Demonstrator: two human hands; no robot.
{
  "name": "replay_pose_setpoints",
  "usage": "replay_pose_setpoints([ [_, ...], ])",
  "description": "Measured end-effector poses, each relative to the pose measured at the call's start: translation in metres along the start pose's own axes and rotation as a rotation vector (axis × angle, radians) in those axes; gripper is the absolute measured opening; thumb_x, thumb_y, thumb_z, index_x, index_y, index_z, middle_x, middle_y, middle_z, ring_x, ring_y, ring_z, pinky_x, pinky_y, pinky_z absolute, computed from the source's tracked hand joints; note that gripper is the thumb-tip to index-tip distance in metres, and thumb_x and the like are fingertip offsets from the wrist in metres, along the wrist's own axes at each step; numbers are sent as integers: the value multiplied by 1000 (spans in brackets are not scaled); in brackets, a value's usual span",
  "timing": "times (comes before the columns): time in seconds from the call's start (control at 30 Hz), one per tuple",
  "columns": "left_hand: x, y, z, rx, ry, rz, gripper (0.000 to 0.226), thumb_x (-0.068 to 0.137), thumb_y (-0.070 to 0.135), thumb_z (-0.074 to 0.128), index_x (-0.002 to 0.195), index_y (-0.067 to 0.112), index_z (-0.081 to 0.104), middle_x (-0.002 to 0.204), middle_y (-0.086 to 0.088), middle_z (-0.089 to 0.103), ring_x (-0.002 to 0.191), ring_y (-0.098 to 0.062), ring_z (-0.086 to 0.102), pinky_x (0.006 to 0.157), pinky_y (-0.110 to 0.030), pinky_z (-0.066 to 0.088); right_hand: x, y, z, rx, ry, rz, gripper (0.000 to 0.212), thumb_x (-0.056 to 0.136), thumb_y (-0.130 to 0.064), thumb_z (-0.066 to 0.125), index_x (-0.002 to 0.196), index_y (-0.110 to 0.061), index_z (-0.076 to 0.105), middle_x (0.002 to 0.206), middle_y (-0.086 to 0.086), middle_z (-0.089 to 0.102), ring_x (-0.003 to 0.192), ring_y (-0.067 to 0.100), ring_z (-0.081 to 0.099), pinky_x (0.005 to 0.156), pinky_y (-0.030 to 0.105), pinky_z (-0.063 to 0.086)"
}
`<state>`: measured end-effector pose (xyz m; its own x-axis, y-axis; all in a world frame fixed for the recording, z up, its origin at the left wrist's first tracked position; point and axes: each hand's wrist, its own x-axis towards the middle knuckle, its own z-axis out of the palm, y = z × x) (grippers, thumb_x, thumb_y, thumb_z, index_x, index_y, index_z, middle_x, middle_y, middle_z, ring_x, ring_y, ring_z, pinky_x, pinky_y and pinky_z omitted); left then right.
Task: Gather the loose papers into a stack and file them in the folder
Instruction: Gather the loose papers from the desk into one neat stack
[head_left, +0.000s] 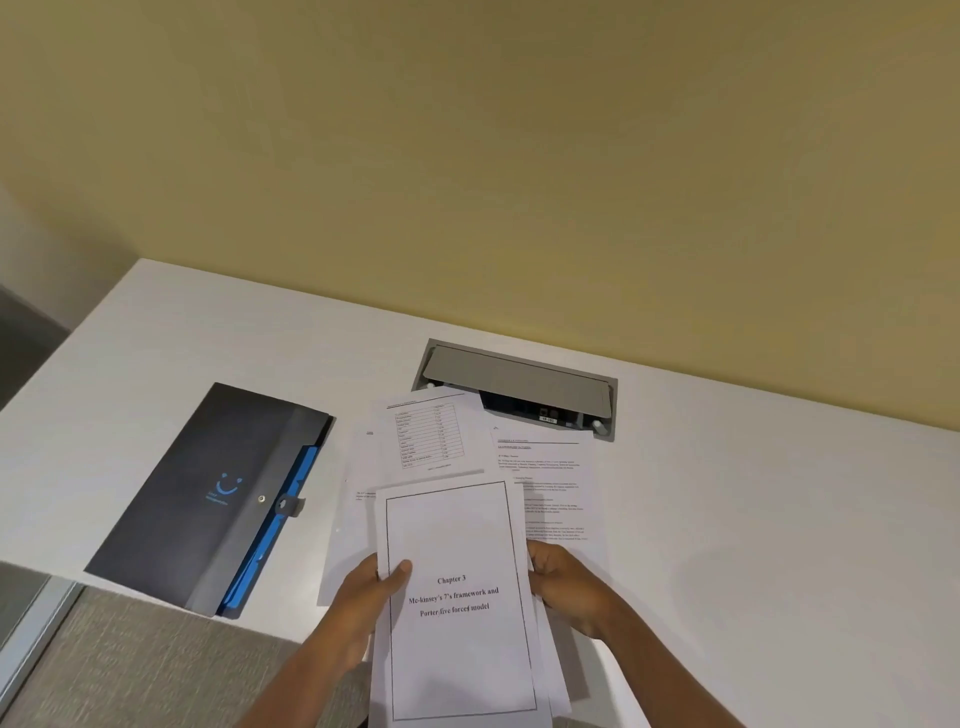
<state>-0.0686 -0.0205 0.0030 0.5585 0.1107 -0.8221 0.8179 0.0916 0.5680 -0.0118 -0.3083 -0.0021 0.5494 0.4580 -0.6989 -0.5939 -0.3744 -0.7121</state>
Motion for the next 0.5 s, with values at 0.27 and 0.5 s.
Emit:
replay_pose_setpoints([
  [0.27,0,-5,-3,-49,93,84,24,98,17,70,120,24,66,117,4,74,111,-19,66,93,-39,48,13,-29,-27,-58,87,11,21,106,-37,60,104,-29,79,98,4,82,85,22,76,76,39,62],
  [0.5,-1,-19,-13,-89,183,126,20,97,9,69,110,24,72,109,0,80,107,-23,72,85,-37,55,66,-28,-120,-947,483,-86,114,80,-61,81,166,-18,20,174,5,18,160,31,18,125,51,28],
])
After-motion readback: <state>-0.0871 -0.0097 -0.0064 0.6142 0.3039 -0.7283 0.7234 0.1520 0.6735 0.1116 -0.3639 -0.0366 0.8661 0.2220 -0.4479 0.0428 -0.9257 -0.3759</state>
